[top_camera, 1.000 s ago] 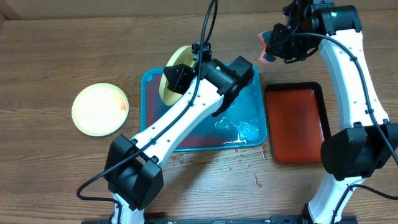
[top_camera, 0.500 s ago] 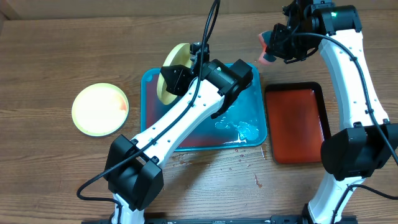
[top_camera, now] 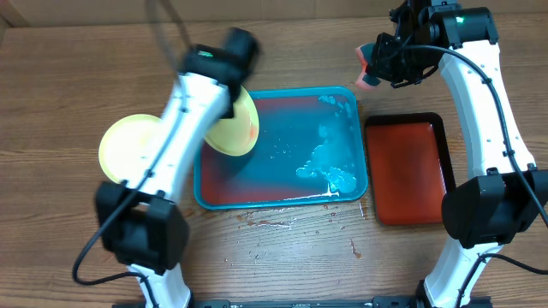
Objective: Clean dirty plates on tray and stack at the side
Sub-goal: 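Carry the yellow plate left and stack it on the plate pile, then release the stacked plate and withdraw the left gripper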
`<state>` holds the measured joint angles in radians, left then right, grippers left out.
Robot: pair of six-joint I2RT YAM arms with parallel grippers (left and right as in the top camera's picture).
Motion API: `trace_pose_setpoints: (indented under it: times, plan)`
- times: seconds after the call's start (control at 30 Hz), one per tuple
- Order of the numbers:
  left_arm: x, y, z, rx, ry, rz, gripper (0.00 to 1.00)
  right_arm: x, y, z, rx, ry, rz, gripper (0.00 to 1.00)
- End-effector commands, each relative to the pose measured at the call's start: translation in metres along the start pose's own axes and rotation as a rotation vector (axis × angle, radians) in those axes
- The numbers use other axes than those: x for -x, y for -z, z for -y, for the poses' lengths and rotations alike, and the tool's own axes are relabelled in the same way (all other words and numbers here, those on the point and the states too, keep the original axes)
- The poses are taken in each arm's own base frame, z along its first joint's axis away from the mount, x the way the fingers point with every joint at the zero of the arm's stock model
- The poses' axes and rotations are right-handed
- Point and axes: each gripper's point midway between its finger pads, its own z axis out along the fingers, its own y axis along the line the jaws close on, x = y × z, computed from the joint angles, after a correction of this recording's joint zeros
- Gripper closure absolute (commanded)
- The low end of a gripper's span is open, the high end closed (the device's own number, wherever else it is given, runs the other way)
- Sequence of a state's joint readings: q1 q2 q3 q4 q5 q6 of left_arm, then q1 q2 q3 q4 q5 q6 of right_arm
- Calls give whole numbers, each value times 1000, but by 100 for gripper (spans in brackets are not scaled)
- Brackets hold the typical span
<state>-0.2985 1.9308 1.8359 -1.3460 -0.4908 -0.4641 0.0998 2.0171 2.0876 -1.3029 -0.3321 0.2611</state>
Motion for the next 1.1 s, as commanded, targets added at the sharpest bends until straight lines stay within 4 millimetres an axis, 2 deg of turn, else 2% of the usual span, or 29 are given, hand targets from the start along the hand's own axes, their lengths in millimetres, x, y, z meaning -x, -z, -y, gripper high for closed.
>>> trace_pose_setpoints:
  times: [0.0, 0.2, 0.23, 0.33, 0.4, 0.47, 0.6, 0.73, 0.9, 1.07]
  plan:
    - [1, -4, -15, -297, -18, -103, 96, 3, 9, -2, 3, 5, 21, 96]
    - [7, -48, -106, -367, 234, -174, 96, 2, 9, -2, 2, 4, 19, 96]
    - [7, -60, -130, -414, 318, -178, 96, 2, 9, -2, 2, 4, 19, 96]
    - [1, -81, -164, -452, 445, -186, 95, 2, 9, -2, 2, 3, 18, 96]
    - [-7, -95, -180, -464, 508, -194, 96, 2, 9, -2, 2, 3, 18, 96]
    - [-17, -109, -188, -484, 555, -206, 95, 2, 9, -2, 2, 4, 19, 96]
    - [-44, -141, -188, -487, 607, -254, 95, 2, 9, -2, 2, 3, 19, 96]
    - [-54, -168, -186, -469, 653, -233, 96, 2, 8, -2, 3, 4, 17, 96]
    - [-62, -184, -182, -446, 656, -224, 95, 2, 8, -2, 3, 4, 18, 96]
    - [-75, -195, -194, -336, 687, -248, 95, 0, 8, -1, 0, 2, 11, 96]
